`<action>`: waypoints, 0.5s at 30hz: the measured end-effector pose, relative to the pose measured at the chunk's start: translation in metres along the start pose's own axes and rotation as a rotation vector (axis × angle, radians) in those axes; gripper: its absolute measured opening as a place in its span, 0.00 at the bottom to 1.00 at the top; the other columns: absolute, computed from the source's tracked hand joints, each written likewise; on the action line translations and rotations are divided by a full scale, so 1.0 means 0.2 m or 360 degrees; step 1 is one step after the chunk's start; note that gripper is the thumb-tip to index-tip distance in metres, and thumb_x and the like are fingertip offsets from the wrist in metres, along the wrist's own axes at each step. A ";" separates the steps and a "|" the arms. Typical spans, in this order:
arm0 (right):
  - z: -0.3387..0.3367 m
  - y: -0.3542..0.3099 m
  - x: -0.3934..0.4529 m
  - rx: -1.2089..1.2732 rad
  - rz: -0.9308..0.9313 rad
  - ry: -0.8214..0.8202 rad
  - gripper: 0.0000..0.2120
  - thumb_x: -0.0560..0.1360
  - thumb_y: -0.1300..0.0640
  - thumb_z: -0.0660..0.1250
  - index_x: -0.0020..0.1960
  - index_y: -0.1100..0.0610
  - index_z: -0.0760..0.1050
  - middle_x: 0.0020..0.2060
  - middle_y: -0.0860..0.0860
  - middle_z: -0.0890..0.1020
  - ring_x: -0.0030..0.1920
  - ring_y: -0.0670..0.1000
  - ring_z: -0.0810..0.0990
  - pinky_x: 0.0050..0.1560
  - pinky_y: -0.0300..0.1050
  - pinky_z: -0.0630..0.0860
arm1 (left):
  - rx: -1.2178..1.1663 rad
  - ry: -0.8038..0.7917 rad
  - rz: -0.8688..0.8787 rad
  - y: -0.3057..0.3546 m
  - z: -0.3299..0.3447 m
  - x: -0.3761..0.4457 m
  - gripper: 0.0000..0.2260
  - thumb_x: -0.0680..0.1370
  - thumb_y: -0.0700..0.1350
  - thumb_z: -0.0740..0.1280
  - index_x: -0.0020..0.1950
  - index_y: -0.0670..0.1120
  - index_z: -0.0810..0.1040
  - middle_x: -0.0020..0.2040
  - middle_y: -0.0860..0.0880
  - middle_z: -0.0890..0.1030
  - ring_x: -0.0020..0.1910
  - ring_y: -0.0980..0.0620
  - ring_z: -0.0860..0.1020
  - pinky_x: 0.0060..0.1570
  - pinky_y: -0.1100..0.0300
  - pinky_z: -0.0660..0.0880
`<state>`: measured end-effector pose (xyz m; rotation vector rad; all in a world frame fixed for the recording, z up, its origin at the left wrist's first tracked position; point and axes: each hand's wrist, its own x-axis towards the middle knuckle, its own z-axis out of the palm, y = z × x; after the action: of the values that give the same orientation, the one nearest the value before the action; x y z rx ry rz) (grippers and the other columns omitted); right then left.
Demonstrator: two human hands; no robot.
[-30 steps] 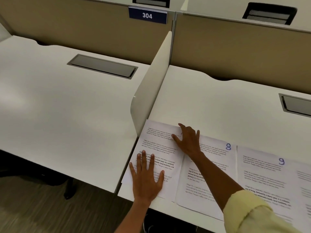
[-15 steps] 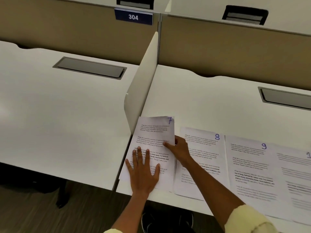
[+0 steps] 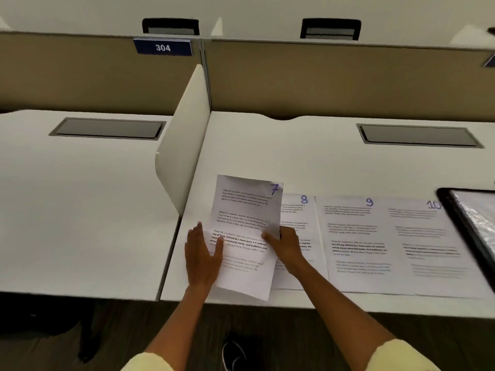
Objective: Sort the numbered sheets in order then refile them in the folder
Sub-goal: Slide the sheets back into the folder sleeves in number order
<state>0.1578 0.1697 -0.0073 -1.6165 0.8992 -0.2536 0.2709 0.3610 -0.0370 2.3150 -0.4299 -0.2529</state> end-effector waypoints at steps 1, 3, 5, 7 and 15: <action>-0.07 0.02 -0.04 0.0053 0.0002 0.0006 0.06 0.76 0.57 0.73 0.52 0.55 0.80 0.44 0.46 0.84 0.45 0.47 0.84 0.40 0.35 0.78 | -0.0144 -0.0008 -0.0026 0.07 0.00 -0.01 0.36 0.78 0.61 0.63 0.80 0.52 0.51 0.78 0.45 0.60 0.76 0.44 0.60 0.74 0.44 0.59; -0.20 0.06 -0.10 0.0127 0.0014 -0.0005 0.07 0.75 0.55 0.74 0.52 0.53 0.80 0.46 0.47 0.85 0.47 0.48 0.85 0.48 0.44 0.83 | -0.0333 0.0043 -0.0080 0.18 0.01 -0.04 0.35 0.77 0.57 0.67 0.79 0.50 0.55 0.72 0.45 0.70 0.70 0.44 0.70 0.67 0.45 0.68; -0.36 0.12 -0.19 0.0182 0.0041 0.0011 0.10 0.74 0.53 0.75 0.53 0.52 0.79 0.49 0.49 0.85 0.50 0.50 0.85 0.55 0.52 0.82 | -0.0451 0.0072 -0.0077 0.28 0.05 -0.11 0.33 0.75 0.56 0.69 0.77 0.48 0.62 0.62 0.45 0.77 0.59 0.45 0.76 0.58 0.49 0.74; -0.52 0.19 -0.29 0.0216 0.0044 0.0045 0.11 0.73 0.52 0.75 0.53 0.52 0.79 0.50 0.50 0.85 0.52 0.51 0.84 0.56 0.54 0.81 | -0.0553 -0.0040 -0.0069 0.40 0.10 -0.21 0.29 0.75 0.56 0.69 0.73 0.46 0.67 0.55 0.47 0.81 0.50 0.49 0.79 0.53 0.53 0.77; -1.07 0.41 -0.80 0.0471 0.0089 0.0195 0.09 0.76 0.58 0.73 0.55 0.50 0.78 0.53 0.49 0.85 0.52 0.49 0.84 0.56 0.49 0.82 | -0.1016 -0.0787 -0.0167 0.75 0.35 -0.72 0.09 0.76 0.42 0.71 0.55 0.42 0.81 0.50 0.44 0.85 0.47 0.45 0.84 0.52 0.46 0.80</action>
<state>-0.1151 0.1176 0.0252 -1.3114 0.9504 -0.4298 0.0812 0.2718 0.0291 1.6326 -0.3930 -0.8872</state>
